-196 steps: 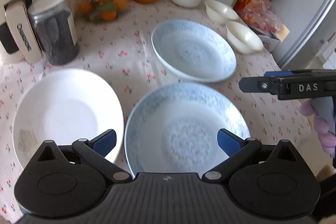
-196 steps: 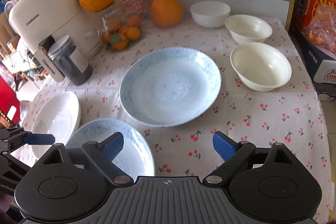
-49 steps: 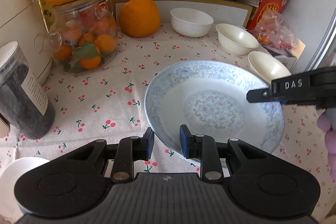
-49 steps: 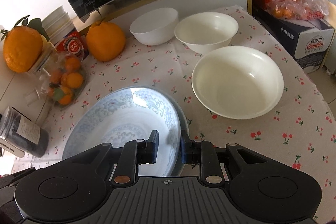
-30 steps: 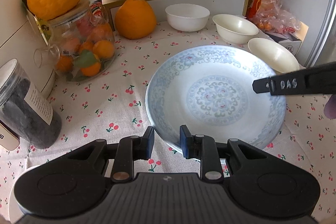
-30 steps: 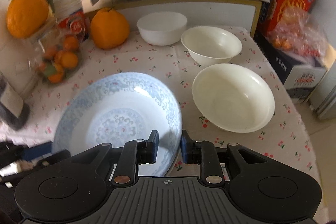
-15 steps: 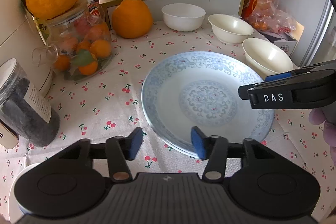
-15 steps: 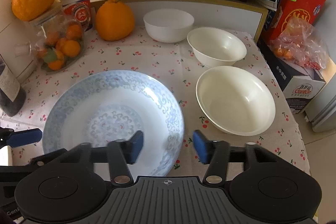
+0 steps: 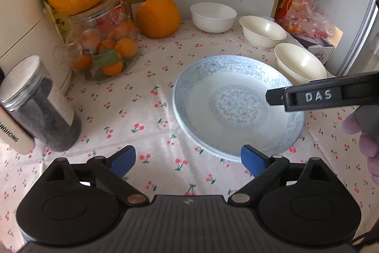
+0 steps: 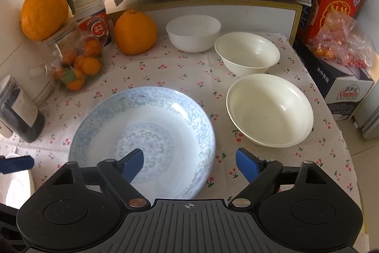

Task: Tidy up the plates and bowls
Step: 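Open both grippers to release the plate onto the stack, then reach the left gripper to the white plate rim and close on it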

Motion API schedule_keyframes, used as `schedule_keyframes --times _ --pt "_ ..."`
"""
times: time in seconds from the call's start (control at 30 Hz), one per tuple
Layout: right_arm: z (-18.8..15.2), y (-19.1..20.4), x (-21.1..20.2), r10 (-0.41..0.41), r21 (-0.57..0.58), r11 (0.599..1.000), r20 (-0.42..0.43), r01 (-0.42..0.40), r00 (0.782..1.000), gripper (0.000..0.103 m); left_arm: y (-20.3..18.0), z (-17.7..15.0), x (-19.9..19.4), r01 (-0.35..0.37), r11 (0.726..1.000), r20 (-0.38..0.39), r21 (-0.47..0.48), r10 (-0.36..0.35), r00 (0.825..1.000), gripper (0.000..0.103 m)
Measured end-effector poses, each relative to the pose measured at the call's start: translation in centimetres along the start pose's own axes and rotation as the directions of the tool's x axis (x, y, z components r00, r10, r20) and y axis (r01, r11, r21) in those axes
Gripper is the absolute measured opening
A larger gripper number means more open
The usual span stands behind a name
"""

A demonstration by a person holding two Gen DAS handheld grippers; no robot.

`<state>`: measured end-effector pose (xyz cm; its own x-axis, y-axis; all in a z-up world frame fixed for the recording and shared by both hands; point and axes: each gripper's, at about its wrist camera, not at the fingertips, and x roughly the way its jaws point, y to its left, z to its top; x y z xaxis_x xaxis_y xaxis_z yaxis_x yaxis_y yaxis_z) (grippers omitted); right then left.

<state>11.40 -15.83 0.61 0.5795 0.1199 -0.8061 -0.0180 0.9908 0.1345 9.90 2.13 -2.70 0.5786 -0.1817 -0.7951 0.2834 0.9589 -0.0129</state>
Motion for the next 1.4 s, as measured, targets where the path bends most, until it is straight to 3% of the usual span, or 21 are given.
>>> schedule_keyframes --times 0.43,0.8,1.23,1.4 --pt "-0.7 1.4 -1.7 0.139 0.089 0.987 -0.022 -0.136 0.99 0.093 3.0 -0.9 -2.9 -0.017 0.998 0.002 -0.057 0.017 1.0 0.101" --pt "-1.3 4.5 -2.8 0.229 0.104 0.969 -0.042 -0.224 0.973 0.094 7.2 -2.4 -4.9 -0.053 0.993 0.048 -0.102 0.058 0.997 0.102" --pt "-3.3 10.0 -3.0 0.355 0.121 0.932 -0.114 -0.342 0.928 0.094 14.5 -4.8 -5.4 -0.095 0.972 0.033 -0.216 0.105 0.994 0.102" --pt "-4.4 12.2 -3.2 0.38 0.086 0.925 -0.144 -0.371 0.914 0.094 16.6 -5.9 -5.5 -0.068 0.966 0.028 -0.25 0.077 0.997 0.097"
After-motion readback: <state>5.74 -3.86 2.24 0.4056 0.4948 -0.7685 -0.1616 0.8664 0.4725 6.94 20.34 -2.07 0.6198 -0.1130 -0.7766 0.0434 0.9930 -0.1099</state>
